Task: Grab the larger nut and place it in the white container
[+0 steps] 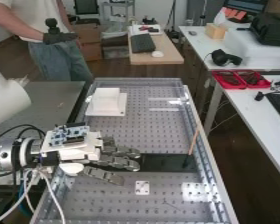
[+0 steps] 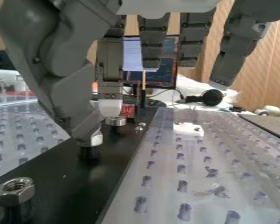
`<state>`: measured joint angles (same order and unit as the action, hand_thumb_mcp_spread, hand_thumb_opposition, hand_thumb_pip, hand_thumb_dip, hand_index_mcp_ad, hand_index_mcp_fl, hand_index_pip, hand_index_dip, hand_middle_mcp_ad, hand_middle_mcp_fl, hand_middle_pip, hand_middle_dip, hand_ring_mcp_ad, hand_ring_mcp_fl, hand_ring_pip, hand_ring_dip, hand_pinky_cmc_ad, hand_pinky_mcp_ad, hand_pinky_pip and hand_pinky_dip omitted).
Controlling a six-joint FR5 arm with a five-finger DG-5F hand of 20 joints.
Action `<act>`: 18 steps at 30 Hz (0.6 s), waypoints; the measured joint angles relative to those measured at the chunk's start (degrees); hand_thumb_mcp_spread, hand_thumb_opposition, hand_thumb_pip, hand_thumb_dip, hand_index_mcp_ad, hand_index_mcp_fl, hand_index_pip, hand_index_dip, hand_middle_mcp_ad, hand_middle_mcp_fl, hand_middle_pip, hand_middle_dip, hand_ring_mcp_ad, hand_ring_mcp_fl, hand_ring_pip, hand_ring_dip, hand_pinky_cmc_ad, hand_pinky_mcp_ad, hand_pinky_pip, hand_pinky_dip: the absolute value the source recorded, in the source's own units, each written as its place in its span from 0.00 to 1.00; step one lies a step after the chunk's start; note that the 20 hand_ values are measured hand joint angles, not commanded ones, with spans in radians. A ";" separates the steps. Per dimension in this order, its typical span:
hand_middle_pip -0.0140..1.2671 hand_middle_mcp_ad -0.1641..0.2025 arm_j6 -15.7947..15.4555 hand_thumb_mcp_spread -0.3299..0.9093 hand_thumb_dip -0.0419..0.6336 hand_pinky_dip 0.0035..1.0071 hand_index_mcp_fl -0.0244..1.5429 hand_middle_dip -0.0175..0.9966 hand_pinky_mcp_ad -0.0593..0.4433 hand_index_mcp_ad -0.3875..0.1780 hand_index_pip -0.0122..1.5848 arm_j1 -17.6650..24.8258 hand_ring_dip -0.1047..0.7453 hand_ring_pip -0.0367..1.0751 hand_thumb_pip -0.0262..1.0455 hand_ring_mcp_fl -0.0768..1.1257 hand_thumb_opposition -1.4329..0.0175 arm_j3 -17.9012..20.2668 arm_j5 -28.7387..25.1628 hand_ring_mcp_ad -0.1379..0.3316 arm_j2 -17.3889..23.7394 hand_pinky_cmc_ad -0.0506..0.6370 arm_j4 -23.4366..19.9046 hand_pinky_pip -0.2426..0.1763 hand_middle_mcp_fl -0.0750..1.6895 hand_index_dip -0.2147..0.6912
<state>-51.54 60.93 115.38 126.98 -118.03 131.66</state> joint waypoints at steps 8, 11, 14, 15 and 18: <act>0.11 0.59 -1.60 0.51 0.37 0.66 0.02 0.23 0.77 0.37 0.97 -0.52 0.30 0.20 0.77 0.07 0.38 -0.42 1.35 0.64 -0.89 0.62 1.70 0.36 0.06 0.40; 0.11 0.59 -1.53 0.51 0.37 0.67 0.02 0.23 0.77 0.37 0.97 -0.59 0.30 0.20 0.77 0.07 0.38 -0.28 1.39 0.64 -1.12 0.62 1.46 0.36 0.06 0.40; 0.11 0.59 -1.31 0.51 0.37 0.67 0.02 0.23 0.76 0.37 0.97 -0.61 0.28 0.19 0.78 0.07 0.39 -0.18 1.21 0.64 -1.20 0.62 1.12 0.36 0.05 0.39; 0.11 0.59 -1.23 0.51 0.37 0.67 0.02 0.22 0.76 0.37 0.97 -0.62 0.28 0.21 0.78 0.06 0.38 -0.20 1.14 0.64 -1.24 0.62 1.08 0.36 0.05 0.39; 0.11 0.59 -1.20 0.51 0.37 0.67 0.02 0.22 0.75 0.37 0.97 -0.67 0.28 0.22 0.78 0.07 0.38 -0.42 1.03 0.64 -1.36 0.62 1.20 0.36 0.05 0.39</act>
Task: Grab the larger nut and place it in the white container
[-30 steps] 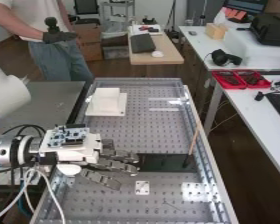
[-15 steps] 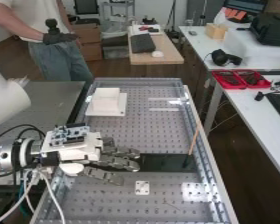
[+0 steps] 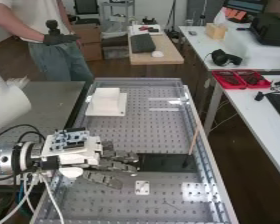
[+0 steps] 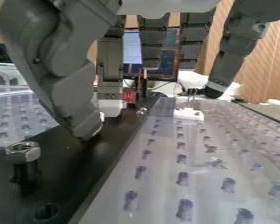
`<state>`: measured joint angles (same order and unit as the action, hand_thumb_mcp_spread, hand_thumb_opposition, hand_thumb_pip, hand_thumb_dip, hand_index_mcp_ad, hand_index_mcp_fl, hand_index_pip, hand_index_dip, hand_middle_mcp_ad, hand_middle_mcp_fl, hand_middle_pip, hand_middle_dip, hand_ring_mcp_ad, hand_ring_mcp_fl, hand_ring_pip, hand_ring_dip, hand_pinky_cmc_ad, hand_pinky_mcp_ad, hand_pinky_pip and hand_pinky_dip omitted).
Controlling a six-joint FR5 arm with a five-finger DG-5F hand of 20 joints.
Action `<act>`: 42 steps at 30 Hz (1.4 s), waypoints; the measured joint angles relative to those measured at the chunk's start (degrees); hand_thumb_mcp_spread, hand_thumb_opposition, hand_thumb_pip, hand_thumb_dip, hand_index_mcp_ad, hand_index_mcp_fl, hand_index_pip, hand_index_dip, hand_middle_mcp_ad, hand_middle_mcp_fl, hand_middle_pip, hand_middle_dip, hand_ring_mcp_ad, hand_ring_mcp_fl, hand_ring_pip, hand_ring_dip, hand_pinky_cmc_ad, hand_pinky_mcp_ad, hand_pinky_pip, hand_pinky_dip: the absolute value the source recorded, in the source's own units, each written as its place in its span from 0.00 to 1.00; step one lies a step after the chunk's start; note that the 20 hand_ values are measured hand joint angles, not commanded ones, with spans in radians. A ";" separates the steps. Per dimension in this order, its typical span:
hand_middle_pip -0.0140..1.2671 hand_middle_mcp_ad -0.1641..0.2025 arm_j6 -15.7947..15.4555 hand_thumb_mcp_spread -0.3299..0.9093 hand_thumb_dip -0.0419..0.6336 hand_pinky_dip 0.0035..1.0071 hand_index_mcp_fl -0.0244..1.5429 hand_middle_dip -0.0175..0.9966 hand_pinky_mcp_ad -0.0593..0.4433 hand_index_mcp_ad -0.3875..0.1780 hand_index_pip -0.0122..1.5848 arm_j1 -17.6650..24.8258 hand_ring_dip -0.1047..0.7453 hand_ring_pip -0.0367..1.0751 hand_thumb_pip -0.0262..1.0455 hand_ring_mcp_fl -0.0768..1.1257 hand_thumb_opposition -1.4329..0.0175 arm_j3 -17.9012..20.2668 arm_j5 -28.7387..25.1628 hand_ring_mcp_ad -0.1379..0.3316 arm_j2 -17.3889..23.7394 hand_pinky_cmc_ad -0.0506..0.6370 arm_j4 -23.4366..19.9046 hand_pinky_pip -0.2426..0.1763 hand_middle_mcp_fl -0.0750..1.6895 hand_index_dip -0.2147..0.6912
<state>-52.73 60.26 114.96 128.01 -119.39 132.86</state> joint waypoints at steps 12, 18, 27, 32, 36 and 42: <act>0.11 0.59 -0.19 0.51 0.37 0.69 0.02 0.21 0.75 0.37 0.98 0.24 0.28 0.21 0.78 0.07 0.39 -1.17 0.15 0.65 -0.41 0.62 1.74 0.36 0.05 0.38; 0.11 0.59 -0.18 0.51 0.38 0.69 0.02 0.21 0.75 0.37 0.98 0.25 0.28 0.21 0.80 0.07 0.39 -1.32 0.34 0.65 -0.76 0.62 2.02 0.36 0.05 0.37; 0.11 0.59 1.03 0.52 0.37 0.70 0.02 0.20 0.75 0.37 0.98 -0.10 0.26 0.22 0.82 0.07 0.39 -1.04 1.03 0.64 -1.05 0.61 0.29 0.36 0.06 0.32; 0.11 0.59 1.82 0.52 0.36 0.74 0.02 0.18 0.75 0.37 0.98 -0.14 0.24 0.23 0.81 0.07 0.39 -0.84 1.09 0.64 -1.10 0.61 -0.80 0.36 0.06 0.29; 0.11 0.59 2.29 0.52 0.36 0.74 0.09 0.17 0.74 0.38 0.98 -0.11 0.23 0.25 0.81 0.06 0.38 -0.67 1.11 0.64 -1.12 0.60 -1.39 0.36 0.06 0.27; 0.11 0.59 2.19 0.51 0.36 0.76 0.10 0.17 0.74 0.43 0.98 -0.10 0.23 0.26 0.82 0.06 0.39 -0.78 1.09 0.63 -1.28 0.61 -0.97 0.37 0.06 0.26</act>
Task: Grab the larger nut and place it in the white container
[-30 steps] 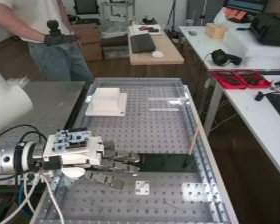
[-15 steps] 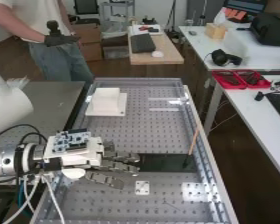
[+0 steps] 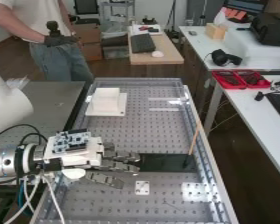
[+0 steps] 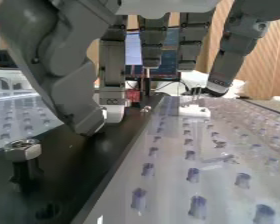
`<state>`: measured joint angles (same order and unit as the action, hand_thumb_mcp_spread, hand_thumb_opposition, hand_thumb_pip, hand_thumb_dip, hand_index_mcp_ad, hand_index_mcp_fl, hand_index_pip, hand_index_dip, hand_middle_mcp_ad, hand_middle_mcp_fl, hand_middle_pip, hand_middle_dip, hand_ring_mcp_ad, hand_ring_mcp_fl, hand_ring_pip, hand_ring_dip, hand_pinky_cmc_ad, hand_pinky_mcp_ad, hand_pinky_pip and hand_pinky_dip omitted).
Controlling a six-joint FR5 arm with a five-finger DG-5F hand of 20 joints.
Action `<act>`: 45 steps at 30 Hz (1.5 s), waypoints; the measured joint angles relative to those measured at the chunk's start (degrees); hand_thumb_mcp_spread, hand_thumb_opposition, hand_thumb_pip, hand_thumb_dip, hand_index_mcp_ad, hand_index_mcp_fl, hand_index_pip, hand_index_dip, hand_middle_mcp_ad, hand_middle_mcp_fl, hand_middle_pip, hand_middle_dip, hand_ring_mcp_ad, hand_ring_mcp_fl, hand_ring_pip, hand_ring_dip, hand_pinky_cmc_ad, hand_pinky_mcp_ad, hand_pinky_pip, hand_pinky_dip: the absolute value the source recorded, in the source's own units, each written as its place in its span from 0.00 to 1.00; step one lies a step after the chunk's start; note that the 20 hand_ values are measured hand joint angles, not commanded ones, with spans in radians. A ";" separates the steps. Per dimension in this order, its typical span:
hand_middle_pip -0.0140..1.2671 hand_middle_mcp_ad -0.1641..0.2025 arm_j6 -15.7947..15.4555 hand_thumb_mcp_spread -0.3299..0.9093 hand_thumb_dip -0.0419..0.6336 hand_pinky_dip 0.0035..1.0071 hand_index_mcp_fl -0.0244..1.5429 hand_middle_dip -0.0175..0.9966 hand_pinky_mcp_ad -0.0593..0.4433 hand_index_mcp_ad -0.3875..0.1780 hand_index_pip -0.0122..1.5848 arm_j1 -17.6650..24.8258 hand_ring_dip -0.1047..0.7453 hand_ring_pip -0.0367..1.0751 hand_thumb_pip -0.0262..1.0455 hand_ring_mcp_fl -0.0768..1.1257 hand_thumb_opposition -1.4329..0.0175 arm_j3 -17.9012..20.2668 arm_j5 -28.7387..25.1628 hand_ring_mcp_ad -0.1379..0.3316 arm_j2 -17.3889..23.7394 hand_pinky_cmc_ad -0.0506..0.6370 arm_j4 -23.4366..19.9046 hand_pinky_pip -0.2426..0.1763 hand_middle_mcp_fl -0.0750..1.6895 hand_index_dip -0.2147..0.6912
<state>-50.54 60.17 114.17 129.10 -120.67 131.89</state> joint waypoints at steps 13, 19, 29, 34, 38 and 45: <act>0.11 0.59 0.78 0.50 0.36 0.76 0.18 0.17 0.74 0.55 0.97 0.02 0.22 0.27 0.81 0.06 0.39 0.44 0.14 0.61 0.41 0.58 -0.77 0.36 0.05 0.24; 0.12 0.59 1.60 0.48 0.36 0.76 0.21 0.17 0.74 0.55 0.97 0.60 0.22 0.26 0.80 0.06 0.41 0.62 0.40 0.61 1.48 0.58 -1.69 0.36 0.06 0.24; 0.12 0.60 4.00 0.48 0.36 0.76 0.21 0.17 0.74 0.55 0.97 1.90 0.22 0.26 0.80 0.06 0.41 2.08 2.31 0.61 5.31 0.59 -4.03 0.36 0.06 0.24; 0.12 0.60 6.25 0.48 0.36 0.76 0.21 0.17 0.73 0.55 0.97 3.88 0.22 0.26 0.80 0.06 0.41 3.96 4.87 0.62 8.76 0.56 -5.67 0.36 0.06 0.24; 0.12 0.58 7.32 0.48 0.36 0.76 0.21 0.17 0.73 0.55 0.97 6.64 0.22 0.26 0.80 0.07 0.41 5.06 7.52 0.60 11.15 0.56 -5.48 0.36 0.06 0.26; 0.12 0.58 7.97 0.49 0.36 0.73 0.21 0.17 0.74 0.55 0.97 10.91 0.22 0.20 0.79 0.07 0.41 5.16 9.66 0.59 12.69 0.56 -2.69 0.36 0.06 0.29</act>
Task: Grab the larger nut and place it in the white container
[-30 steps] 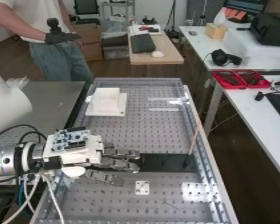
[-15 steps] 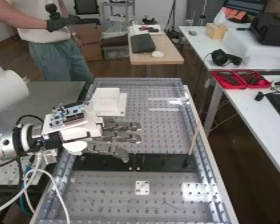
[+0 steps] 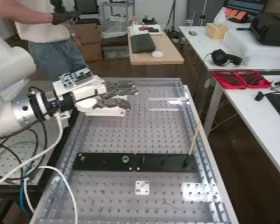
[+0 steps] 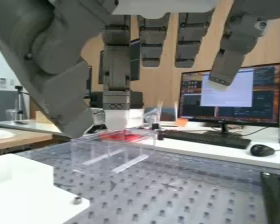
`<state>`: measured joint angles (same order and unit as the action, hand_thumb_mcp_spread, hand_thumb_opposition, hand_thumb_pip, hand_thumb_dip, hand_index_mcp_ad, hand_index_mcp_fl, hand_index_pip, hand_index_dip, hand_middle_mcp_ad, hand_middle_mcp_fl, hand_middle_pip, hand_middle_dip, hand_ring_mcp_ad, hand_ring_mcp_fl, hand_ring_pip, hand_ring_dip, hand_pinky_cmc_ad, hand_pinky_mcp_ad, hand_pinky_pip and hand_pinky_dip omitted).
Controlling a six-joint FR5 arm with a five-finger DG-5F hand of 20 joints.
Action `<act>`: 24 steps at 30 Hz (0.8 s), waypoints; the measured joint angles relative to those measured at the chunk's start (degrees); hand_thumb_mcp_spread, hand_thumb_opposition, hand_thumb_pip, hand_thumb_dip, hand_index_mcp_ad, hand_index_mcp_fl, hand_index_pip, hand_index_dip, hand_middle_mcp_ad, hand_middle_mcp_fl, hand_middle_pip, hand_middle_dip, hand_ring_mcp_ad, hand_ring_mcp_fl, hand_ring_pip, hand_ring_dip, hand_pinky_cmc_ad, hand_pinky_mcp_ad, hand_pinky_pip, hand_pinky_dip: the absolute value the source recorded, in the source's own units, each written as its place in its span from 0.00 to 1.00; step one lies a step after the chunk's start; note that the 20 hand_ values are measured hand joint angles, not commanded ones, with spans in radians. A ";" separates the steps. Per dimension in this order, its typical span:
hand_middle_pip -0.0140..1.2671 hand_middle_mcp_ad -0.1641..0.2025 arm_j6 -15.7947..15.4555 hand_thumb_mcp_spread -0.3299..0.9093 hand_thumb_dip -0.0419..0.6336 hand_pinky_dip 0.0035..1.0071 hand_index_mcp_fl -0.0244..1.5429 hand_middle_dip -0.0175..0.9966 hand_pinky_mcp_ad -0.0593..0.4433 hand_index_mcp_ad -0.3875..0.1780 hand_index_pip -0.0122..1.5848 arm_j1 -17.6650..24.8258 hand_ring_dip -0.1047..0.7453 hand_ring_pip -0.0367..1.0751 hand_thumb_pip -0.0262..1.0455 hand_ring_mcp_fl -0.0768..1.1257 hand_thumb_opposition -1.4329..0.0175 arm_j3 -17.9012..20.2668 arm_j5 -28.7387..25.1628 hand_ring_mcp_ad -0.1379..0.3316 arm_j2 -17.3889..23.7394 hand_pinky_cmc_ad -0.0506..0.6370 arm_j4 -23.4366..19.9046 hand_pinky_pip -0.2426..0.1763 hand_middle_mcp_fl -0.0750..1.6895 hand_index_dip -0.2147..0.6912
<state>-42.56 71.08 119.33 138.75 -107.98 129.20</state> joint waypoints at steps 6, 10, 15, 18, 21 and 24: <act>0.12 0.59 -1.31 0.51 0.36 0.66 0.15 0.18 0.70 0.54 0.97 1.94 0.24 0.17 0.79 0.06 0.40 -0.98 0.36 0.58 0.42 0.56 4.00 0.36 0.06 0.33; 0.11 0.60 -2.05 0.52 0.40 0.60 0.12 0.20 0.70 0.53 0.97 3.13 0.27 0.16 0.79 0.07 0.38 -1.62 0.22 0.58 0.24 0.56 5.60 0.36 0.06 0.36; 0.12 0.59 -2.39 0.55 0.41 0.55 0.08 0.22 0.70 0.50 0.97 4.74 0.30 0.13 0.79 0.07 0.37 -1.77 0.21 0.58 -0.18 0.56 6.09 0.36 0.06 0.38; 0.12 0.60 -2.12 0.55 0.44 0.52 0.07 0.23 0.70 0.48 0.97 5.18 0.30 0.11 0.79 0.06 0.37 -1.59 0.22 0.58 -0.28 0.56 5.64 0.36 0.06 0.38; 0.12 0.60 -1.93 0.56 0.44 0.52 0.07 0.24 0.70 0.47 0.97 5.53 0.31 0.12 0.79 0.06 0.36 -1.46 0.23 0.58 -0.31 0.56 5.45 0.36 0.06 0.38; 0.12 0.60 -1.94 0.56 0.44 0.49 0.07 0.24 0.71 0.47 0.97 6.26 0.31 0.11 0.79 0.06 0.36 -1.37 0.43 0.58 -0.27 0.56 5.23 0.36 0.06 0.38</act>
<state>-44.50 77.35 117.96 139.18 -108.25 134.43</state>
